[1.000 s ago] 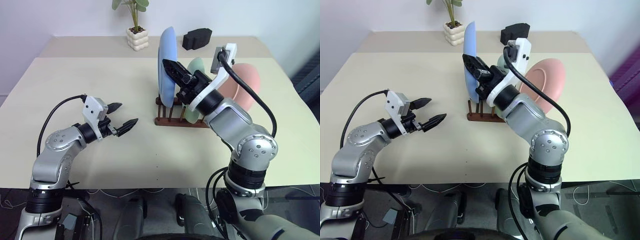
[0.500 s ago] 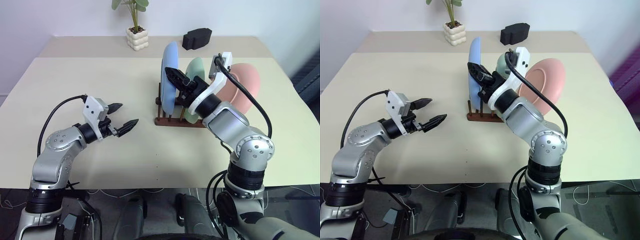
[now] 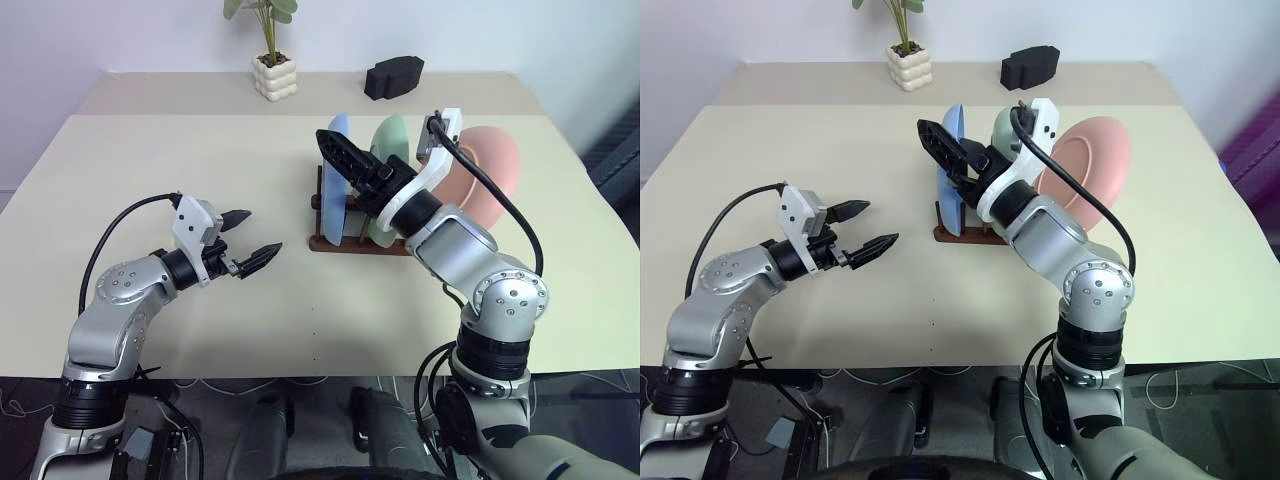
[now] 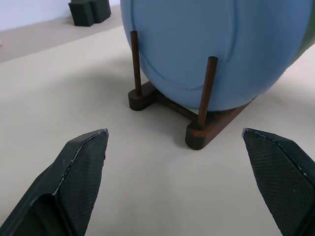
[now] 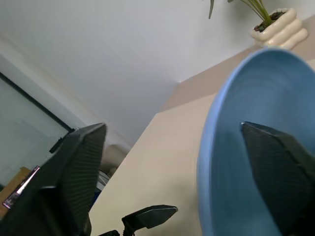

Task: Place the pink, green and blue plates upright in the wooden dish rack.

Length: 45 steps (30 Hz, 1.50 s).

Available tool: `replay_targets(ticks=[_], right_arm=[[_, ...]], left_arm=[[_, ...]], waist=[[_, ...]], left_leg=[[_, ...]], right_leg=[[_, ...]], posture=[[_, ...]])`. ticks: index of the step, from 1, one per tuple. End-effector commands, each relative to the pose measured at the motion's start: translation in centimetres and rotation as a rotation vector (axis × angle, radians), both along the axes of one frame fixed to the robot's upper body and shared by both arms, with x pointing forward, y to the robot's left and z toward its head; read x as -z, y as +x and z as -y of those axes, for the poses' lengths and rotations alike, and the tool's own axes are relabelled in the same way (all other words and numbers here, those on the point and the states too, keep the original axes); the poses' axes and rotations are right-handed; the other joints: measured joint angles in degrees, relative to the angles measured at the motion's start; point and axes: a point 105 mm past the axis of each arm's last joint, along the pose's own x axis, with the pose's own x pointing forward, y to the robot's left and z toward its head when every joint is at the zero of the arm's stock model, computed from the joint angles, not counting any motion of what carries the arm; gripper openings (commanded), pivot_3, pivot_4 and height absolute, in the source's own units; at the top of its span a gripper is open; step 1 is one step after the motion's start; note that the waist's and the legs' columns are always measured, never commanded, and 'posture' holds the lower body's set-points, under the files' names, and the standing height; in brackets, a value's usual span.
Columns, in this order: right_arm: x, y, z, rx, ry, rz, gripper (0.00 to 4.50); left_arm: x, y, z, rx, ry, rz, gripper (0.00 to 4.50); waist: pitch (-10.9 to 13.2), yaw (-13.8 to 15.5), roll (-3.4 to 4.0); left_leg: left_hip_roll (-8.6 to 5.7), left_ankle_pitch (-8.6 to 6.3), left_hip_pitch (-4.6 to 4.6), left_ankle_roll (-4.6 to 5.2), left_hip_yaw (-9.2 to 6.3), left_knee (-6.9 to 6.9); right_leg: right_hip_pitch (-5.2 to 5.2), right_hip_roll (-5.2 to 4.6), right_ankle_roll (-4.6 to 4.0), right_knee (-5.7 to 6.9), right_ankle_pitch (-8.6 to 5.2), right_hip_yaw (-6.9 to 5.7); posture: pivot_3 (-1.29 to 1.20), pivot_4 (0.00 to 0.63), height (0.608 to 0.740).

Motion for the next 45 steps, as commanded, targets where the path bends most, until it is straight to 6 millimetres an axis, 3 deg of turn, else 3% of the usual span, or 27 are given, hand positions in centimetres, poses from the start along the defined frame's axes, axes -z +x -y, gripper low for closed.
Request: replay_targets(ticks=[1,14,18,21,23,26,28,29,33,36,41,45], right_arm=[[-1.7,-0.7,0.0,-0.006,0.001,0.092,4.46],[-4.3,-1.9,0.3,-0.007,-0.113,0.299,4.46],[-5.6,-1.9,1.7,0.066,-0.180,0.397,4.46],[-7.8,-2.0,4.5,0.174,-0.263,0.514,3.52],[-9.5,-2.1,7.2,0.285,-0.346,0.585,2.51],[-10.3,-1.9,11.0,0.431,-0.459,0.599,1.00],[-9.9,-1.9,15.2,0.566,-0.603,0.557,0.07],[-9.4,-2.1,17.2,0.617,-0.679,0.520,0.07],[-7.6,-3.1,21.3,0.701,-0.871,0.422,0.07],[-5.2,-3.7,24.7,0.787,-0.994,0.282,0.07],[-1.1,-3.4,23.7,0.680,-1.074,0.196,0.07],[0.1,-2.8,21.9,0.606,-1.062,0.199,0.07]], left_arm=[[-0.9,-0.4,0.3,0.019,0.004,0.043,4.50],[-0.8,-0.3,0.6,0.027,-0.005,0.040,4.50],[-0.8,-0.3,0.7,0.031,-0.007,0.038,4.50],[-0.7,-0.3,1.0,0.046,-0.012,0.034,4.50],[-0.7,-0.5,1.4,0.071,-0.017,0.028,4.50],[-0.4,-0.8,2.3,0.118,-0.009,0.017,4.50],[-0.1,-1.6,3.9,0.195,-0.002,0.006,4.50],[0.0,-2.1,4.8,0.236,-0.002,0.001,4.50],[0.2,-3.1,6.8,0.324,-0.013,-0.012,4.50],[0.4,-3.1,7.8,0.355,-0.029,-0.027,4.50],[0.4,-2.8,7.9,0.362,-0.024,-0.024,4.50],[0.4,-2.8,7.8,0.355,-0.023,-0.020,4.50]], waist=[[0.00,0.00,0.00],[0.00,0.03,0.00],[0.00,0.12,0.00],[0.00,0.27,0.00],[0.01,0.45,0.01],[0.00,0.45,-0.01],[-0.01,0.53,-0.02],[-0.01,0.88,-0.03],[-0.01,1.35,0.00],[-0.04,1.53,0.04],[-0.07,1.24,0.12],[-0.07,1.30,0.11]], left_leg=[[0.00,0.00,0.00,0.00,0.00,0.00],[0.00,0.01,0.01,0.01,0.01,-0.23],[0.00,0.01,0.00,0.01,0.03,-0.26],[-0.01,0.01,0.00,0.01,0.03,-0.26],[-0.01,0.01,-0.02,0.01,0.04,-0.26],[-0.03,0.00,-0.05,0.02,0.07,-0.29],[-0.03,-0.01,-0.05,0.03,0.10,-0.33],[-0.02,-0.01,-0.05,0.03,0.08,-0.34],[-0.02,-0.04,-0.04,0.08,0.22,-0.34],[0.00,-0.02,0.01,0.11,0.23,-0.29],[0.01,0.04,0.04,0.21,0.30,-0.23],[0.01,0.04,0.03,0.21,0.28,-0.23]], right_leg=[[0.00,0.00,0.00,0.00,0.00,0.00],[-0.01,0.00,0.05,-0.17,0.03,-0.01],[-0.03,0.00,0.07,-0.21,0.04,-0.01],[-0.03,-0.01,0.06,-0.22,0.03,-0.01],[-0.02,-0.01,0.03,-0.27,0.01,-0.02],[0.00,-0.03,-0.01,-0.38,-0.02,-0.02],[-0.01,-0.03,0.00,-0.38,-0.02,-0.01],[-0.01,-0.03,0.00,-0.39,-0.03,-0.04],[0.01,-0.06,-0.04,-0.43,-0.08,0.05],[0.04,-0.04,-0.06,-0.38,-0.09,0.06],[0.05,-0.04,-0.16,-0.37,-0.07,0.11],[0.05,-0.03,-0.16,-0.37,-0.07,0.11]], posture=[[0.00,0.150,0.740],[0.00,0.150,0.740],[0.00,0.150,0.740],[0.00,0.150,0.740],[0.00,0.150,0.740],[0.00,0.150,0.740],[0.00,0.150,0.740],[0.00,0.150,0.740],[0.00,0.150,0.740],[0.00,0.150,0.740],[0.00,0.150,0.740],[0.00,0.150,0.740]])
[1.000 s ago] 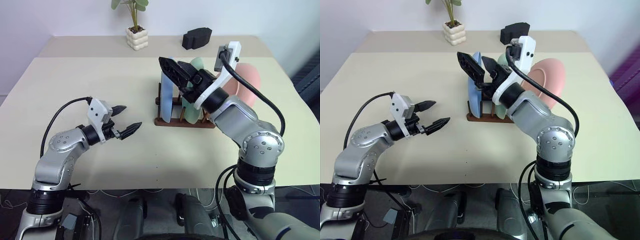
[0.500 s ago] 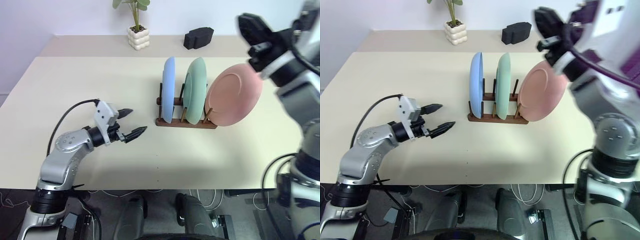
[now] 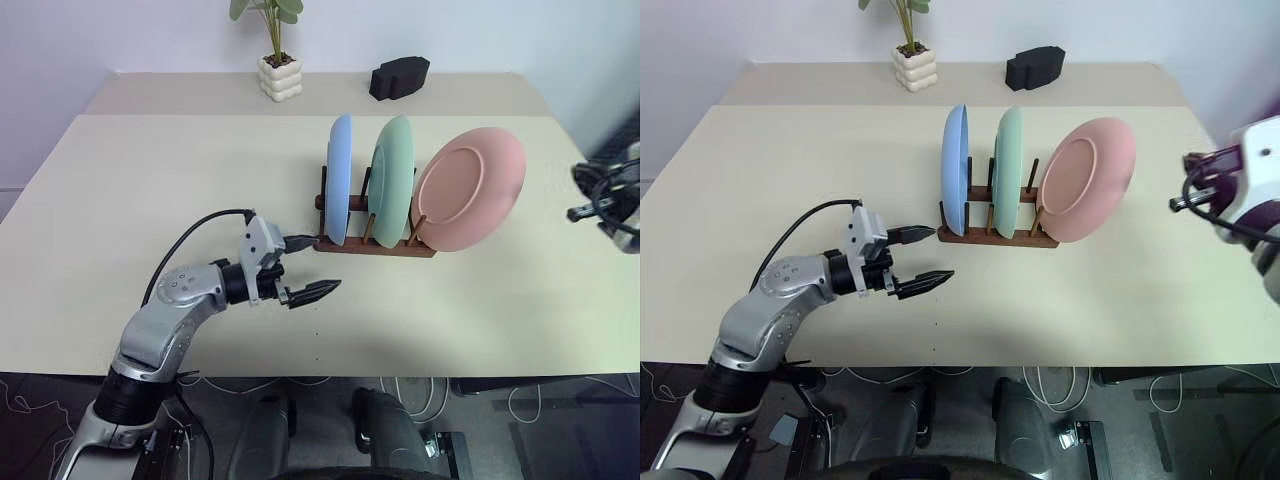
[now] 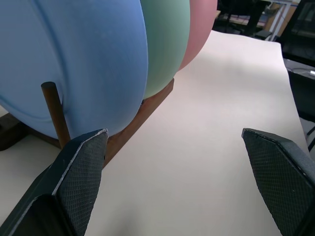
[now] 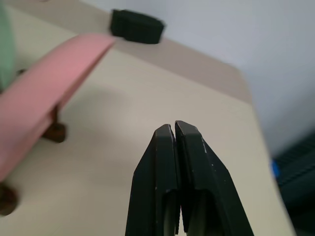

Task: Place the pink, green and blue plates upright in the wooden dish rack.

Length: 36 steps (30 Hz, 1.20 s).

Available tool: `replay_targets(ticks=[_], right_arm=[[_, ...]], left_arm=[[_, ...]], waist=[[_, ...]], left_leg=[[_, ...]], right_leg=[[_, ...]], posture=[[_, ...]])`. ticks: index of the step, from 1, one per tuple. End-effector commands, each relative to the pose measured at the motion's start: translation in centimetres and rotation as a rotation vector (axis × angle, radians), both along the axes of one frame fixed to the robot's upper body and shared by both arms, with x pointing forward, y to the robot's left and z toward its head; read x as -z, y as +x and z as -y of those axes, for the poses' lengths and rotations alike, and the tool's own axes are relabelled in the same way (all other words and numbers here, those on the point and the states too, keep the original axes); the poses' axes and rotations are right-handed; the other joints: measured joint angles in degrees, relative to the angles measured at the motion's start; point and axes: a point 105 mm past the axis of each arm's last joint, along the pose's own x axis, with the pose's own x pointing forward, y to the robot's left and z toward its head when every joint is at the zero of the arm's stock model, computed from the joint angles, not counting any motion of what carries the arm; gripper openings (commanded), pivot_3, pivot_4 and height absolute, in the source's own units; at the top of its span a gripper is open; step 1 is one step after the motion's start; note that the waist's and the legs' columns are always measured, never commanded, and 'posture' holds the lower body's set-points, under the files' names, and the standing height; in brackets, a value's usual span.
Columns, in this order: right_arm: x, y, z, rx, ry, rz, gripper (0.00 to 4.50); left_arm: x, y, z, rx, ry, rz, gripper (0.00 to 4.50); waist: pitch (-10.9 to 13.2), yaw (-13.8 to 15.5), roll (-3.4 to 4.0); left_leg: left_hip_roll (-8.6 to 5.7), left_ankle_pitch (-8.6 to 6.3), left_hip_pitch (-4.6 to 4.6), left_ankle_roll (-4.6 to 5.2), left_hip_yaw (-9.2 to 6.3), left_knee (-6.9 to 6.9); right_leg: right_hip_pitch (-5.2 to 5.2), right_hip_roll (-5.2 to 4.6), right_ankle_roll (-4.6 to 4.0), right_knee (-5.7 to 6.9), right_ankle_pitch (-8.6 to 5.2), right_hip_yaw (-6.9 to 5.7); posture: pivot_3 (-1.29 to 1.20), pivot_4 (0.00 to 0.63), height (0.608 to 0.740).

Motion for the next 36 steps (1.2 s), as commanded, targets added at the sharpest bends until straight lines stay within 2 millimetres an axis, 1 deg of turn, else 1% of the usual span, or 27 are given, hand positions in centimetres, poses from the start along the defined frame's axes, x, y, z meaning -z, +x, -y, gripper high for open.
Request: replay_targets(ticks=[1,7,10,14,20,23,24,27,29,30,31,33,36], right_arm=[[-0.9,0.2,-1.9,-0.063,-0.013,0.043,0.07],[-1.5,0.6,-4.7,-0.196,0.023,0.061,0.07],[-1.8,0.6,-5.2,-0.222,0.015,0.068,0.07],[-2.1,0.6,-4.8,-0.206,0.008,0.068,0.07],[-1.5,0.4,-2.4,-0.099,0.015,0.052,0.07],[-0.4,0.2,-0.9,-0.055,0.028,0.028,0.07],[0.3,0.0,-0.7,-0.061,0.049,0.023,0.07],[3.6,-1.1,0.0,-0.102,0.098,-0.029,0.07],[4.9,-1.6,0.7,-0.111,0.110,-0.049,0.07],[5.8,-2.0,0.8,-0.121,0.116,-0.067,0.07],[6.3,-2.2,1.0,-0.128,0.119,-0.079,0.07],[7.5,-2.7,1.4,-0.140,0.143,-0.096,0.07],[8.6,-3.0,1.5,-0.161,0.147,-0.095,0.07]], left_arm=[[-0.9,-0.2,0.2,0.011,-0.012,0.045,4.50],[-0.8,-0.3,-0.2,-0.016,-0.014,0.044,4.50],[-0.8,-0.4,-0.3,-0.024,-0.014,0.043,4.50],[-0.7,-0.5,-0.3,-0.026,-0.016,0.041,4.50],[-0.6,-0.3,-0.2,-0.024,-0.019,0.036,4.50],[-0.5,0.0,-0.3,-0.042,-0.023,0.044,4.50],[-0.4,0.5,-0.8,-0.070,-0.022,0.043,4.50],[0.4,2.5,-3.8,-0.206,0.005,0.046,4.50],[0.9,3.1,-4.8,-0.250,0.025,0.051,4.50],[1.2,3.5,-5.9,-0.290,0.038,0.054,4.50],[1.3,3.8,-6.5,-0.316,0.046,0.058,4.50],[1.5,4.2,-8.2,-0.369,0.062,0.062,4.50],[1.8,4.1,-9.7,-0.401,0.086,0.062,4.50]], waist=[[0.00,0.10,0.00],[0.00,0.36,0.00],[0.00,0.42,0.00],[0.00,0.42,-0.01],[0.00,0.46,-0.01],[0.00,0.48,-0.01],[-0.01,0.50,-0.03],[-0.03,0.46,-0.05],[-0.02,0.29,0.03],[-0.03,0.21,0.05],[-0.03,0.17,0.05],[-0.03,0.17,0.05],[-0.04,0.15,0.04]], left_leg=[[0.00,0.00,-0.01,0.00,0.00,0.00],[-0.01,0.00,-0.03,0.00,-0.01,0.01],[-0.01,0.00,-0.04,0.00,-0.03,0.02],[-0.02,0.00,-0.04,0.00,-0.03,0.02],[-0.02,0.00,-0.04,0.00,-0.02,0.03],[-0.03,0.00,-0.04,0.00,-0.03,0.04],[-0.03,0.00,-0.04,0.00,-0.02,0.04],[-0.03,0.00,0.00,0.00,-0.04,0.04],[-0.01,0.00,0.01,0.00,-0.08,0.03],[-0.01,0.00,0.02,0.00,-0.04,0.03],[-0.01,0.00,0.05,0.00,0.01,0.03],[-0.01,0.00,0.05,0.00,0.02,0.06],[0.00,0.00,0.07,0.00,0.00,0.05]], right_leg=[[0.00,0.00,0.00,0.00,0.00,0.00],[0.00,0.00,0.00,-0.02,0.00,0.00],[0.00,0.00,0.01,-0.02,0.00,-0.01],[0.00,0.00,0.01,-0.02,0.00,-0.01],[0.00,0.00,0.01,-0.01,0.01,0.00],[0.02,0.00,0.02,-0.02,0.01,-0.01],[0.02,0.00,0.02,-0.02,0.01,0.00],[0.06,0.00,0.03,0.01,0.01,-0.02],[0.06,0.03,0.04,0.04,0.02,-0.06],[0.06,0.02,0.04,0.04,0.02,-0.03],[0.06,0.02,0.03,0.04,0.02,0.01],[0.07,0.02,0.03,0.04,0.02,0.02],[0.07,0.02,0.03,0.06,0.02,0.01]], posture=[[0.00,0.150,0.740],[0.00,0.150,0.740],[0.00,0.150,0.740],[0.00,0.150,0.740],[0.00,0.150,0.740],[0.00,0.150,0.740],[0.00,0.150,0.740],[0.00,0.150,0.740],[0.00,0.150,0.740],[0.00,0.150,0.740],[0.00,0.150,0.740],[0.00,0.150,0.740],[0.00,0.150,0.740]])
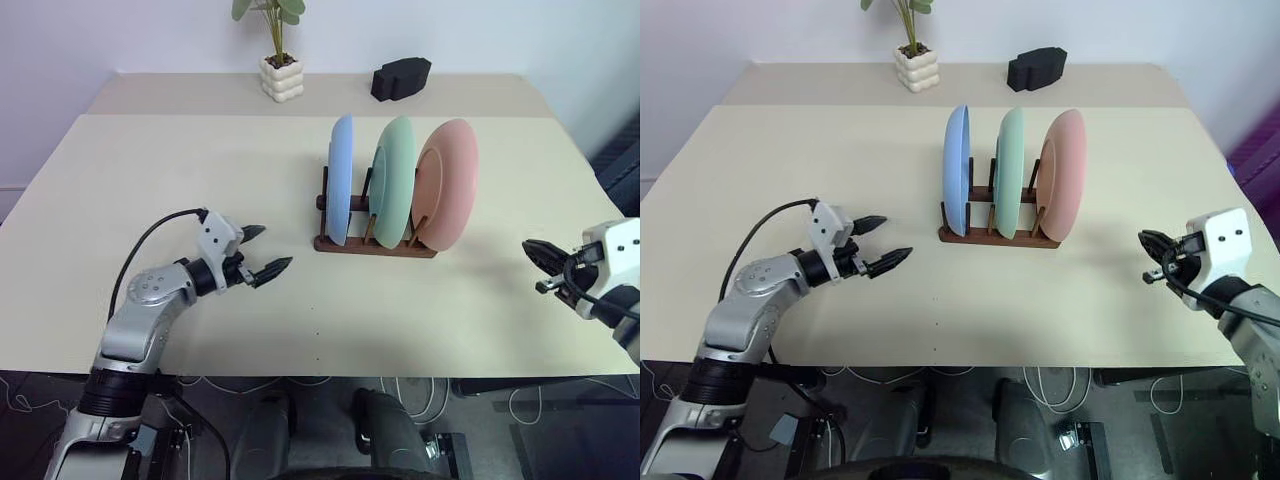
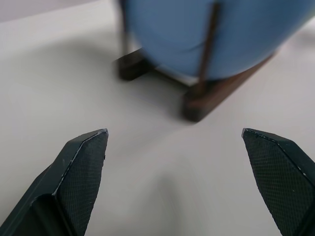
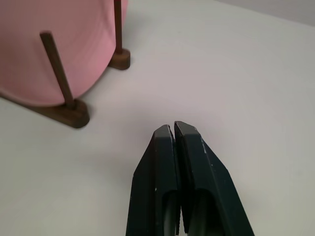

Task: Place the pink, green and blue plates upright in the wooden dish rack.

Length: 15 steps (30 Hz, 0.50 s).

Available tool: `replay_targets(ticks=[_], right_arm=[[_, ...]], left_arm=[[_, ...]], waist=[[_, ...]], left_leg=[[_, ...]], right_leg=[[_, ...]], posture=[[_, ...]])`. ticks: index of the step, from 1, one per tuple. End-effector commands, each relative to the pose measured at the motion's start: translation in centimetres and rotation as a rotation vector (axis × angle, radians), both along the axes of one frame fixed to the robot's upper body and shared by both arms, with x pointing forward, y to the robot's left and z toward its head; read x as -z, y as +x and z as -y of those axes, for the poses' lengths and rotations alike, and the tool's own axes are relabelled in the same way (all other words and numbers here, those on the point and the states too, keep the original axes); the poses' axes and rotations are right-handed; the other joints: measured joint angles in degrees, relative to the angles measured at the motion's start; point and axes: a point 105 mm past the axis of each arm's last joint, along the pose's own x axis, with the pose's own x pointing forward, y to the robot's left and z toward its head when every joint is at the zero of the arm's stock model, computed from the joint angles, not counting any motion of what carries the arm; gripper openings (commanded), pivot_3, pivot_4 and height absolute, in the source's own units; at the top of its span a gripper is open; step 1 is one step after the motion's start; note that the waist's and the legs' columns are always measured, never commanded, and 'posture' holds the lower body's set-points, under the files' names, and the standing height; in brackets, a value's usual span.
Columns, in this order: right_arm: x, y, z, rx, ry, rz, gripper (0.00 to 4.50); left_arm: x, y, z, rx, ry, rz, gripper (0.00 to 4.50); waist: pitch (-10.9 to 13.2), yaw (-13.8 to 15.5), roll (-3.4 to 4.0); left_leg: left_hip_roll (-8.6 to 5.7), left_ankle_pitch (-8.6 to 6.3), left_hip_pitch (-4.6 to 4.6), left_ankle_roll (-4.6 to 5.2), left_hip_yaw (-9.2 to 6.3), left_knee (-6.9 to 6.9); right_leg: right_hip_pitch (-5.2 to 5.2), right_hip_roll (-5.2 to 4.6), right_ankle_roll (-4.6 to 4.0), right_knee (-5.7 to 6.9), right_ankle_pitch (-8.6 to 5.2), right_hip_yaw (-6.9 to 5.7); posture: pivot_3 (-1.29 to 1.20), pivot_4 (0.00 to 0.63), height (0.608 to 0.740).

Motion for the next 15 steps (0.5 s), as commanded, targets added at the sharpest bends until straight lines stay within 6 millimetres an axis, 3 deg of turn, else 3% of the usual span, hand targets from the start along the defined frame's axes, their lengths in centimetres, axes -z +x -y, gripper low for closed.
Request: replay_targets(ticks=[1,6,11,15], right_arm=[[0.0,-0.4,0.4,-0.015,-0.011,0.055,0.07],[1.6,-0.5,-0.2,-0.053,0.024,0.041,0.07],[0.9,0.3,-2.1,-0.128,0.032,0.073,0.07],[0.7,0.8,-2.0,-0.140,0.030,0.069,0.07]], left_arm=[[-0.6,-0.1,-1.8,-0.043,0.026,0.045,4.50],[0.0,-0.9,-2.3,-0.056,0.024,0.025,4.50],[-0.1,-0.8,-2.1,-0.070,0.015,0.027,4.50],[-0.3,-0.8,-1.6,-0.077,0.002,0.035,4.50]], waist=[[0.00,0.08,0.00],[0.00,0.20,0.00],[-0.01,0.21,0.01],[-0.01,0.22,0.01]], left_leg=[[0.00,0.00,0.00,0.00,0.00,0.00],[0.00,0.00,0.00,0.00,0.01,0.01],[0.00,0.00,0.01,0.00,0.00,0.02],[0.00,0.00,0.01,-0.01,0.00,0.03]], right_leg=[[0.00,0.00,0.00,0.00,0.00,0.00],[0.01,-0.01,0.00,0.00,0.00,0.02],[0.01,-0.01,-0.01,0.01,0.01,0.02],[0.01,-0.01,0.03,0.02,0.03,0.02]], posture=[[0.00,0.150,0.740],[0.00,0.150,0.740],[0.00,0.150,0.740],[0.00,0.150,0.740]])
